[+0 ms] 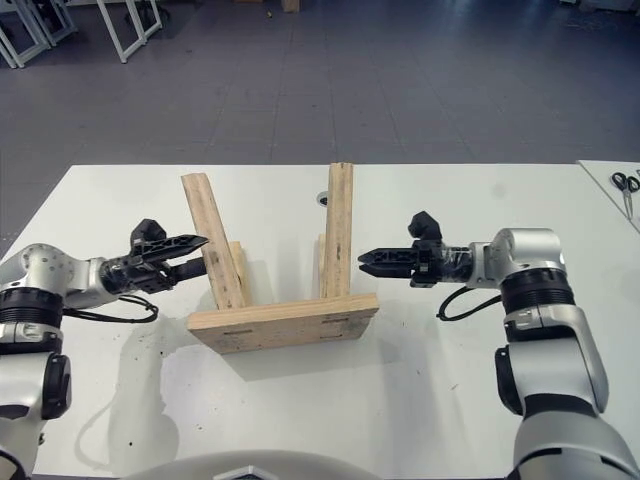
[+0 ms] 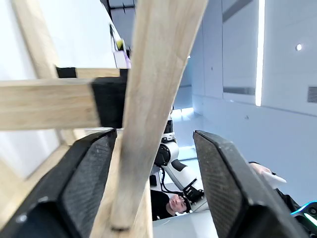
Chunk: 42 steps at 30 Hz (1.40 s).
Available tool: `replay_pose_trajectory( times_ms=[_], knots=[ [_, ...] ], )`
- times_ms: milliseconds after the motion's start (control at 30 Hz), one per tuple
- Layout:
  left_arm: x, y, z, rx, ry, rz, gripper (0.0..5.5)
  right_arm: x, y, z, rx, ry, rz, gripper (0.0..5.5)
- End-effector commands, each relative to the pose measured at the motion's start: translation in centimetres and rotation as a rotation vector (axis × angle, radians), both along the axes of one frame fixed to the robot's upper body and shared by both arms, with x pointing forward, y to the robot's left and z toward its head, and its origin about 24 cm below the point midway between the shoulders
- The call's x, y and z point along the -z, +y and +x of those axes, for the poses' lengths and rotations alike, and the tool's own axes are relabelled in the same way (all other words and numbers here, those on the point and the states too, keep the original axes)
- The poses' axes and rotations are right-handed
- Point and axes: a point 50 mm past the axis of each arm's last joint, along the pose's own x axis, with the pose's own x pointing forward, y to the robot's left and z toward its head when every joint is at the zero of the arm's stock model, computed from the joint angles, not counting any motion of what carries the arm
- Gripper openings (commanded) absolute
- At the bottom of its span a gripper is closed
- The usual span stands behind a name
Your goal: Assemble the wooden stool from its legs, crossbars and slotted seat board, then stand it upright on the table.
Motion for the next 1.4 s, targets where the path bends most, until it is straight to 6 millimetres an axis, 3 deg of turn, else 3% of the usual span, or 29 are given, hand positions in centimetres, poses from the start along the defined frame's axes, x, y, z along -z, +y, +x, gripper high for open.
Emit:
replay_pose_trajectory(
  times_ms=[33, 133, 200, 300, 367, 533, 1067, 1100, 1200, 1300, 1400],
  knots=[
    [-0.6, 2.4, -0.8, -0.072, -0.025, 0.059, 2.85, -0.6, -1.9, -0.5, 0.078, -0.086, -0.07, 2.8],
    [-0.2, 4.5, -1.9, -0.152, -0.138, 0.231, 2.85, -0.2, -3.0, -1.7, 0.068, -0.193, -0.223, 2.8],
    [0.6, 4.7, -3.4, -0.125, -0.353, 0.439, 2.85, 0.4, -3.3, -2.7, 0.027, -0.291, -0.346, 2.8],
    [1.8, 3.6, -5.6, 0.002, -0.628, 0.643, 2.85, 0.6, -3.2, -4.4, 0.002, -0.392, -0.434, 2.8],
    [2.2, 2.0, -7.2, 0.088, -0.75, 0.687, 2.85, 1.1, -2.7, -6.0, -0.106, -0.503, -0.572, 2.8],
    [2.4, 0.3, -9.4, 0.17, -0.873, 0.7, 2.85, 1.6, -1.3, -7.5, -0.244, -0.65, -0.631, 2.8],
    [3.9, -2.9, -6.6, 0.191, -1.01, 0.702, 2.85, 1.1, 4.6, -5.3, -0.385, -0.895, -0.486, 2.8],
    [3.9, -2.9, -6.5, 0.198, -1.012, 0.697, 2.89, 1.2, 4.6, -5.3, -0.399, -0.902, -0.485, 2.58],
    [3.7, -3.1, -6.4, 0.236, -1.013, 0.646, 2.31, 1.9, 4.3, -5.8, -0.444, -0.864, -0.462, 1.95],
    [3.1, -2.9, -6.3, 0.285, -0.991, 0.6, 2.08, 1.7, 4.0, -5.8, -0.41, -0.813, -0.393, 1.7],
    [0.1, -3.0, -5.9, 0.283, -0.962, 0.448, 2.01, -1.0, 3.8, -5.9, -0.339, -0.748, -0.195, 1.69]
  ],
)
